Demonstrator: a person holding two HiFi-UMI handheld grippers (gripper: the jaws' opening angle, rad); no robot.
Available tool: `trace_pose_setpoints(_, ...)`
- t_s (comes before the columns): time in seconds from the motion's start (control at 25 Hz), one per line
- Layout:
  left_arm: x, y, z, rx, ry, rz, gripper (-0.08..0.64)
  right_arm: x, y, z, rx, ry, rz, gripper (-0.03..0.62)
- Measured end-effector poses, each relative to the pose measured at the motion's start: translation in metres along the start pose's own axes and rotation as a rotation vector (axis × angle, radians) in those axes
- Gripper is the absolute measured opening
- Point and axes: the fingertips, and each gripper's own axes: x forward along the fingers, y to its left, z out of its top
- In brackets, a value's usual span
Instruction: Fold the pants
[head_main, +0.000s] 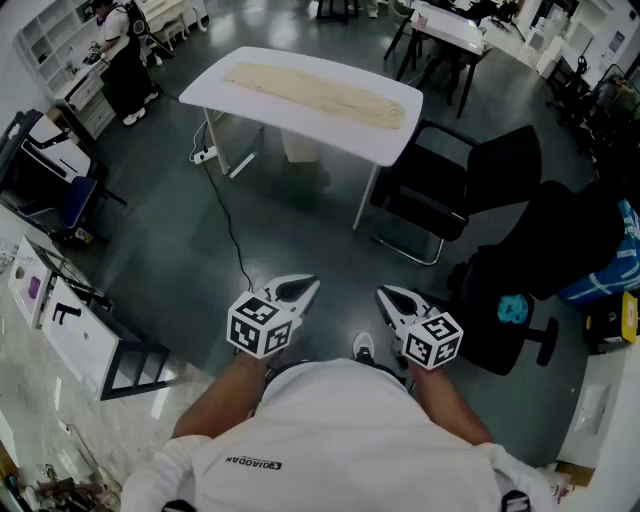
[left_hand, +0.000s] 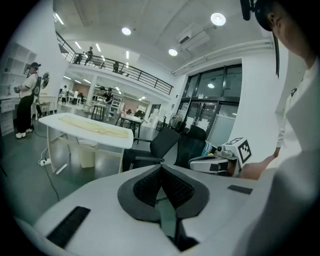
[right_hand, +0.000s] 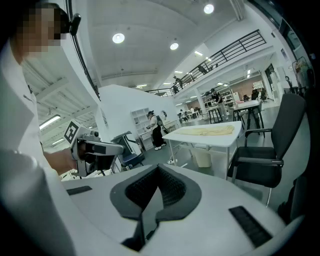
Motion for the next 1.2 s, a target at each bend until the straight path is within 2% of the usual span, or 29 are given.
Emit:
trace_pose_setpoints(0.4,-0.012,0.008,0.01,0.0,-0.035,-0.003,0.028,0.008,0.011,0.006,-0.027,-0.003,-0.003,0.018)
trace_pose_setpoints(0.68,-0.024,0.017,-0.005,0.009,-0.002,-0.002,0.028,0.012,0.023,-0.001,-0.037,0.001,-0.02,0.018)
trace_pose_setpoints(0.96,-0.039,0.023,-0.007,0.017,-0.018,-0.015,0.028,0.017,0.038,-0.008,-0.001,-0.004,-0.027,0.018)
trace_pose_setpoints(1.2,-0.05,0.027,-0.014,0.006,-0.023,-0.021,0.028,0.021,0.046,-0.01,-0.02,0.018,-0.048,0.018)
